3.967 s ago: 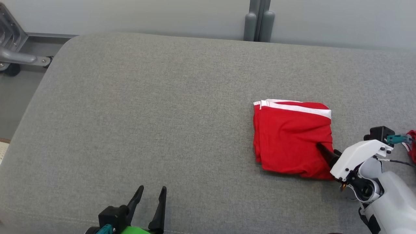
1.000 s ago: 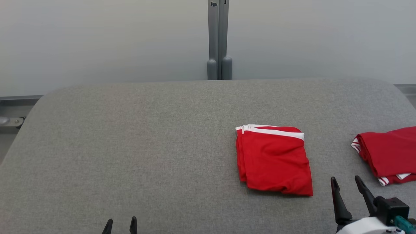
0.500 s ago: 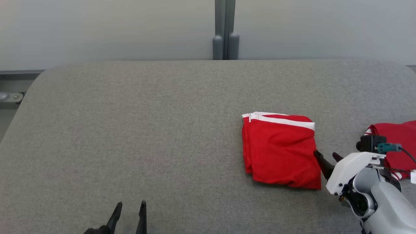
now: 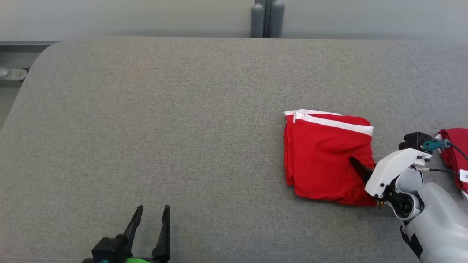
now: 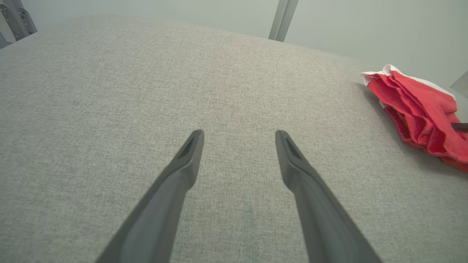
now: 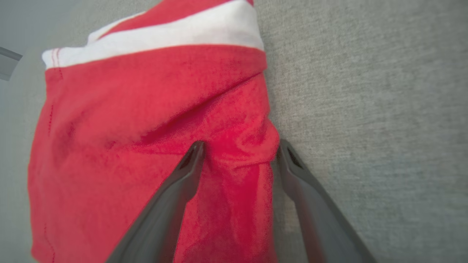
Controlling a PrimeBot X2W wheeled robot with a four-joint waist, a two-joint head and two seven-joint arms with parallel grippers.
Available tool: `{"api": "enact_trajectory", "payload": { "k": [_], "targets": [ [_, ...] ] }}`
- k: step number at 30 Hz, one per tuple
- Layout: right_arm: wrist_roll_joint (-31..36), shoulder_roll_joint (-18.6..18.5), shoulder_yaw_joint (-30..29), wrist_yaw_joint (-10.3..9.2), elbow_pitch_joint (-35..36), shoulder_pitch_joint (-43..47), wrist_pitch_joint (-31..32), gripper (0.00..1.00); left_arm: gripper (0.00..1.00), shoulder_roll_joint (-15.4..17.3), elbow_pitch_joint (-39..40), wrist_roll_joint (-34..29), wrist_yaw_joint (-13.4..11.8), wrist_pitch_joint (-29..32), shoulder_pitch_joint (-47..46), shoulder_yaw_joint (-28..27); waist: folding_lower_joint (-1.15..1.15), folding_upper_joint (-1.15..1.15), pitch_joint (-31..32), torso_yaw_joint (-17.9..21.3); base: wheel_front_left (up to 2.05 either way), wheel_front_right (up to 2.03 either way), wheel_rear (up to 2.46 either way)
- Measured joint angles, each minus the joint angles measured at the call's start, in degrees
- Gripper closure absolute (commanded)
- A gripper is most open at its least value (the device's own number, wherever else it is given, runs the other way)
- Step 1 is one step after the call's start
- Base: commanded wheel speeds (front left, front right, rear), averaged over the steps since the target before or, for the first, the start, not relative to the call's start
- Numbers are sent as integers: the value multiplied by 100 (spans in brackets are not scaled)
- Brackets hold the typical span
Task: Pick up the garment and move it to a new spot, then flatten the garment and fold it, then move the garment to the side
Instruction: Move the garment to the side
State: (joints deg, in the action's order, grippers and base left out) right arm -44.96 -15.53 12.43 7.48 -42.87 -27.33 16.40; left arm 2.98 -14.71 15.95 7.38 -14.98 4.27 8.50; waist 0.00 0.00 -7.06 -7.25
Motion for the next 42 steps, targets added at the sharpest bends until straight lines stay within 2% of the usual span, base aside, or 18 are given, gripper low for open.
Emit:
{"api": "enact_trajectory", "payload": {
  "k": [2, 3, 4, 5, 13, 18, 22, 27, 33, 38, 42],
  "targets": [
    [-141, 21, 49, 0, 9, -52, 75, 0, 0, 0, -1, 0, 0, 0, -21, 0, 0, 0, -51, -7, 0, 0, 0],
    [-200, 23, 87, 1, 37, -66, 73, 33, 0, 0, -5, 0, 0, 1, -25, -5, 0, 0, -67, 2, 0, 0, 0],
    [-265, 31, 146, 1, 94, -100, -67, 53, 0, -1, -2, 0, 0, 0, -45, -11, 0, 0, -83, 45, 0, 0, 0],
    [-289, 30, 199, 0, 125, -120, -115, 100, 0, -1, 10, -1, 0, 0, -58, -19, 0, 0, -89, 78, 0, 0, 0],
    [-491, -107, 623, 1, 792, -375, -389, 100, 0, -3, 178, 14, 1, 0, -80, -82, 0, 0, -150, 574, 0, 0, 0],
    [-544, -547, 913, 1, 1439, -388, -279, 100, 0, -4, 260, 16, 1, 0, -136, 54, 0, 0, -190, 1048, 0, 0, 0],
    [-539, -905, 916, 0, 1795, -539, -74, 100, 0, -10, 291, 16, 1, 0, -354, 291, 0, 0, -254, 1407, 0, 0, 0],
    [-445, -1168, 861, 0, 2068, -832, 318, 100, 0, -13, 257, 20, 1, 0, -467, 424, 0, 0, -392, 1716, 0, 0, 0],
    [-409, -1435, 606, 1, 2131, -1059, 968, 100, 0, -14, 214, 115, 1, 0, -498, 495, 0, 0, -547, 1739, 0, 0, 0],
    [-277, -1753, 223, 0, 1922, -1117, 1638, 100, 0, -14, 152, 151, 1, -1, -490, 522, 0, 0, -586, 1534, 0, 0, 0],
    [-83, -1866, -132, 1, 1759, -1227, 2078, 100, 0, -13, 77, 146, 1, -1, -483, 516, 0, 0, -604, 1328, 0, 0, 0]
  ]
}}
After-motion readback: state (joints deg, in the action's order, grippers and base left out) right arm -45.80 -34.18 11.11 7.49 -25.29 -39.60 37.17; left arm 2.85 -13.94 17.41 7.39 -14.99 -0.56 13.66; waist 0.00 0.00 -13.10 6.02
